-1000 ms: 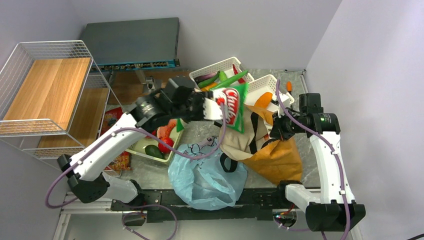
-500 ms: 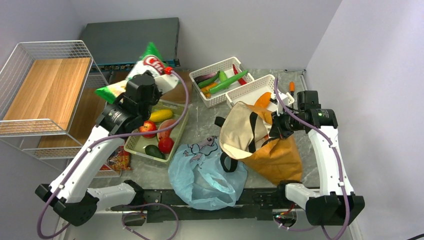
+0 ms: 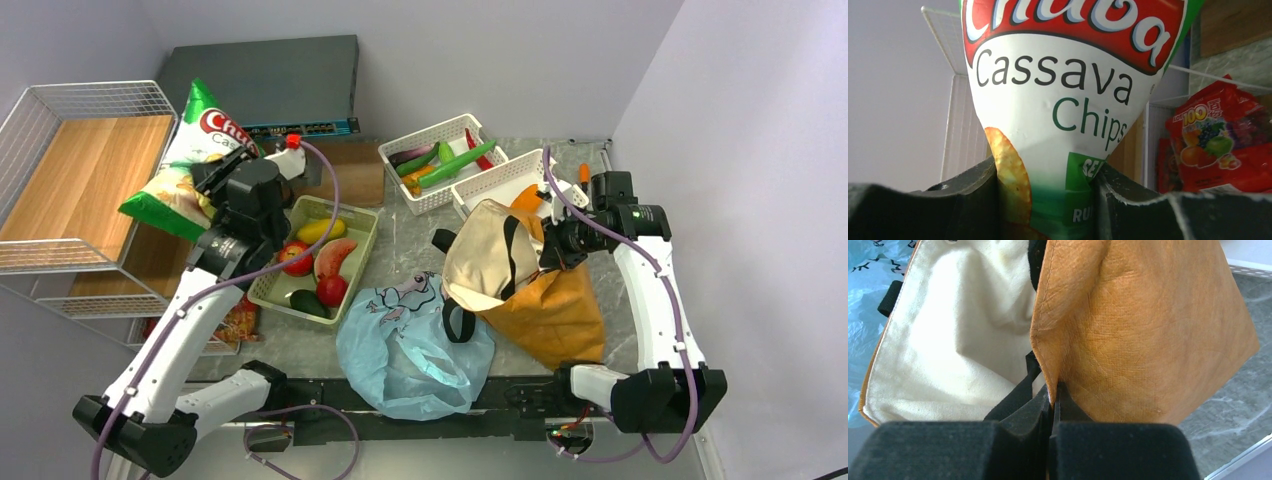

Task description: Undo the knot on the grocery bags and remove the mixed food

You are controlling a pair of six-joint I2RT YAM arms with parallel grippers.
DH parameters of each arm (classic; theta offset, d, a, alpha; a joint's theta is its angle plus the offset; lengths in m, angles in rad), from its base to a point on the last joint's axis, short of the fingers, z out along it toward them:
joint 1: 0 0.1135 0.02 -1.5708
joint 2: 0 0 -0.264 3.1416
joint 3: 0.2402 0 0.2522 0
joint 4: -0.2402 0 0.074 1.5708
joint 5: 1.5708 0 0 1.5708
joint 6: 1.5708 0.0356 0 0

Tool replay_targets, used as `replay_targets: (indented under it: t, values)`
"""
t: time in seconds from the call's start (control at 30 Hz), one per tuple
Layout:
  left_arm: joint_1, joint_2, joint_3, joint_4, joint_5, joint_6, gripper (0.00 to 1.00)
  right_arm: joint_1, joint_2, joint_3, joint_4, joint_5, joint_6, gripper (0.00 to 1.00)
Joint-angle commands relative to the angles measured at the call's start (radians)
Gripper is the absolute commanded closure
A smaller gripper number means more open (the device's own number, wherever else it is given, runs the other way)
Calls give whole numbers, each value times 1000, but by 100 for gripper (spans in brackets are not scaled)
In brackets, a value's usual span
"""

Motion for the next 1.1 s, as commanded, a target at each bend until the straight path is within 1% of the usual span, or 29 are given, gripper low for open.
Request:
replay_targets:
  t: [0.0,0.03,0.17,0.23,0.3,0.47,0.5,0.6,0.63,0.77,0.8,0.87,0.97,1.03,1.07]
  values:
    - [54,-57,136,-239,-30,-342,100,-2,14,38,23,12,-46,100]
    - [54,-65,139,-287,-2,-397,100,-2,18,39,21,12,-50,100]
    - [55,-72,148,-384,28,-521,100,-3,32,55,20,17,-61,100]
    - [54,-63,174,-446,67,-594,100,-2,34,56,21,20,-64,100]
    - [56,-58,190,-553,129,-684,100,-3,34,59,17,22,-66,100]
    - [68,-100,166,-685,230,-775,100,-2,12,48,19,37,-55,100]
    - [71,-107,161,-692,234,-778,100,-2,2,42,18,37,-50,100]
    - [83,-124,150,-672,212,-761,100,-2,-15,20,17,40,-42,100]
    - [83,-130,151,-648,194,-730,100,-3,-19,15,14,42,-45,100]
    - [83,-132,130,-443,22,-545,100,-2,-21,16,6,49,-42,100]
    - [86,-132,129,-403,-3,-505,100,-2,-22,19,5,49,-44,100]
    - [106,-131,126,-371,-24,-465,100,-1,-20,23,2,52,-50,100]
    - [176,-127,87,-313,-46,-410,100,-2,-15,35,0,58,-64,100]
    - [197,-128,61,-279,-61,-379,100,-3,-8,46,-3,60,-77,100]
    - [204,-130,46,-234,-71,-351,100,-2,-3,52,-6,61,-83,100]
